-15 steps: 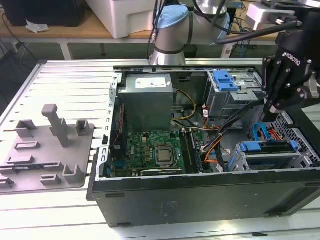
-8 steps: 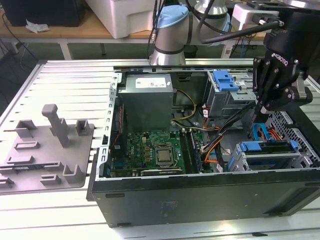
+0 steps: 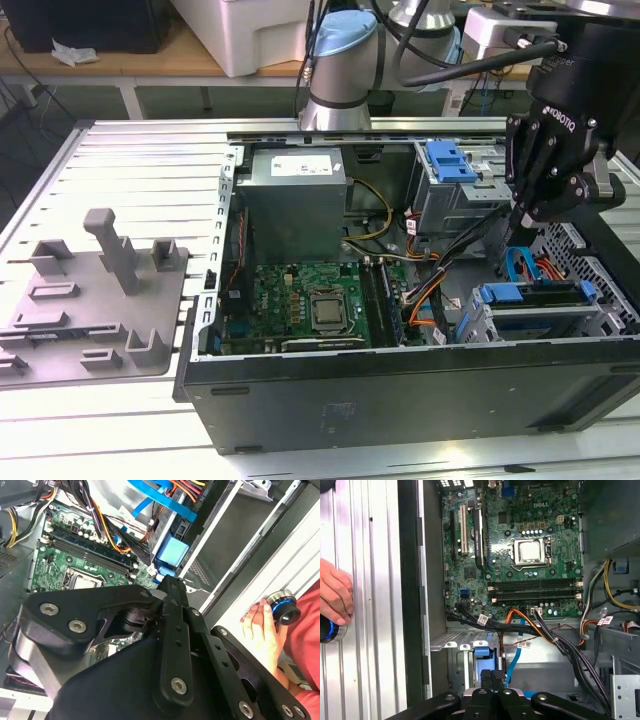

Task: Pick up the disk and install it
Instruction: 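Insert the second disk wire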

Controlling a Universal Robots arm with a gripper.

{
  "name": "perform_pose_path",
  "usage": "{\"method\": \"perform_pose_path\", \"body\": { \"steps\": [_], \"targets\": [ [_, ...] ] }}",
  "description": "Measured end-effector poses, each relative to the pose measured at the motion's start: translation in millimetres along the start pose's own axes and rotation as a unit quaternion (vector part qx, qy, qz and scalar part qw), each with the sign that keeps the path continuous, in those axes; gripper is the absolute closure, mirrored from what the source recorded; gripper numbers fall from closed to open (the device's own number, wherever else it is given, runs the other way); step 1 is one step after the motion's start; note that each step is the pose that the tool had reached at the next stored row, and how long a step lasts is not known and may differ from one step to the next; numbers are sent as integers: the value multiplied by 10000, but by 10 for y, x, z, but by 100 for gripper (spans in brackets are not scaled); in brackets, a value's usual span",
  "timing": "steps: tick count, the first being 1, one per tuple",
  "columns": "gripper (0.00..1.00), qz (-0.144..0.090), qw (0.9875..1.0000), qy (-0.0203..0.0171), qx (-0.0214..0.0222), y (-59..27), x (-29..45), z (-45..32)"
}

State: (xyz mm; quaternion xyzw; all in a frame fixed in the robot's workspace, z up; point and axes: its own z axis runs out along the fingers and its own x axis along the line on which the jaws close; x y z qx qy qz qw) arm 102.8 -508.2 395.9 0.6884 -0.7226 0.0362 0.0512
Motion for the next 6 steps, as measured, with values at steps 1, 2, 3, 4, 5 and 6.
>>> {"method": "perform_pose_path", "body": {
  "steps": [1, 2, 3, 4, 5, 6],
  "targets": [
    [89, 0, 10000, 2, 0, 0, 0, 0],
    [89, 0, 10000, 3, 0, 0, 0, 0],
    [89, 0, 10000, 4, 0, 0, 0, 0],
    [89, 0, 10000, 8, 0, 0, 0, -1],
    [89, 0, 10000, 9, 0, 0, 0, 0],
    [89, 0, 10000, 11, 0, 0, 0, 0]
  ]
}}
